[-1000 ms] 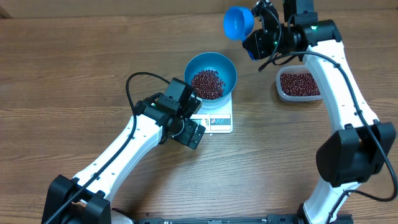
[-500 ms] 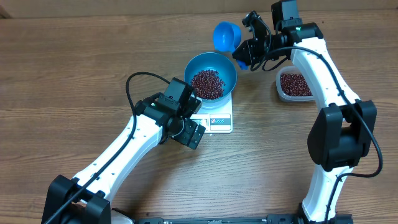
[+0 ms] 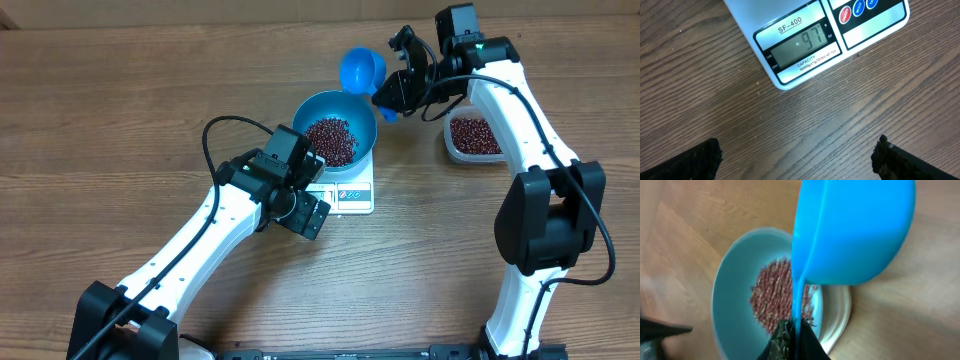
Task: Scoop item into bowl and weigh 150g on scale
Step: 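Raise the empty scoop and move it back toward the bean tub, then lower the scoop into the red beans in the tub with right gripper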
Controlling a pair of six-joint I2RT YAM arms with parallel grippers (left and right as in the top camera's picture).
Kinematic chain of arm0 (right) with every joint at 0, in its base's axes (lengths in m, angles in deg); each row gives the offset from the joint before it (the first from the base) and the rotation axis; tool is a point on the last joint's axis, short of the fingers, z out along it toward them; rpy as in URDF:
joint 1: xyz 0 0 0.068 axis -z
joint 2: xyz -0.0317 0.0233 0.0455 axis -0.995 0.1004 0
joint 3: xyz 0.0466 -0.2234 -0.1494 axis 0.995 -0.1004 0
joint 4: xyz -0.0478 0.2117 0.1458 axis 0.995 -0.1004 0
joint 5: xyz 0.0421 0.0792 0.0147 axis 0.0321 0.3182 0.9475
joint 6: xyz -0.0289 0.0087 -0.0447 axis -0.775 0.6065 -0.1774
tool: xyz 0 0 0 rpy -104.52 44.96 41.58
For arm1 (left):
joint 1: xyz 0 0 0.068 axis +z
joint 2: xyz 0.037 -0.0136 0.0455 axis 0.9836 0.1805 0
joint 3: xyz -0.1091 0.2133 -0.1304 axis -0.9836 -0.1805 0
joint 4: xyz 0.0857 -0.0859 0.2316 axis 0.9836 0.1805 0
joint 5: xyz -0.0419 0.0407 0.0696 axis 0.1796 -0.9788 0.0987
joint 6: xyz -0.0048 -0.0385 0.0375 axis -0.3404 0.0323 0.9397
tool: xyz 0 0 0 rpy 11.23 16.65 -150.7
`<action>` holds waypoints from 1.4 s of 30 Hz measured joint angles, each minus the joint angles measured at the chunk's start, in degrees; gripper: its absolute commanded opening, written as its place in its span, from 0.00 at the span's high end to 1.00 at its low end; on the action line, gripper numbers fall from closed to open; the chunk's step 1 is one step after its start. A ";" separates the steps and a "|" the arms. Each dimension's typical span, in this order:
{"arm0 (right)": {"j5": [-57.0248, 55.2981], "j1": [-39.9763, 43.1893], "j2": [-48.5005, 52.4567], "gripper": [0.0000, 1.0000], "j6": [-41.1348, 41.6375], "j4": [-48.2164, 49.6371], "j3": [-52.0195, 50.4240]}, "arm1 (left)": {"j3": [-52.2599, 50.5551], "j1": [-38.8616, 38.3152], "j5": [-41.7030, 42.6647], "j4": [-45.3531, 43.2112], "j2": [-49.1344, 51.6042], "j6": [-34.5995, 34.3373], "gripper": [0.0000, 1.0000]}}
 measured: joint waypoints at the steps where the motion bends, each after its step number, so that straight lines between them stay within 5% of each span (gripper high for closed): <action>1: -0.31 0.04 0.00 0.96 -0.04 1.36 0.00 | 0.00 -0.02 0.02 0.00 0.00 0.00 0.00; 5: -2.80 0.70 0.15 0.96 0.09 -2.34 4.76 | 0.00 0.00 0.02 0.00 0.00 0.00 0.00; 9: -6.03 2.80 -0.63 0.96 0.17 -17.49 16.74 | 0.00 0.00 -0.68 0.66 0.00 0.00 0.00; 16: -17.14 5.75 -2.64 0.96 1.92 -40.35 19.71 | 0.00 0.00 -1.95 0.87 0.00 0.00 0.00; 29: -38.66 9.25 -2.64 0.96 10.97 -41.38 19.47 | 0.00 0.00 -2.12 0.85 0.00 0.00 0.00; 42: -41.92 9.25 -2.64 0.96 14.58 -37.59 13.62 | 0.00 0.00 -2.14 0.85 0.00 0.00 0.00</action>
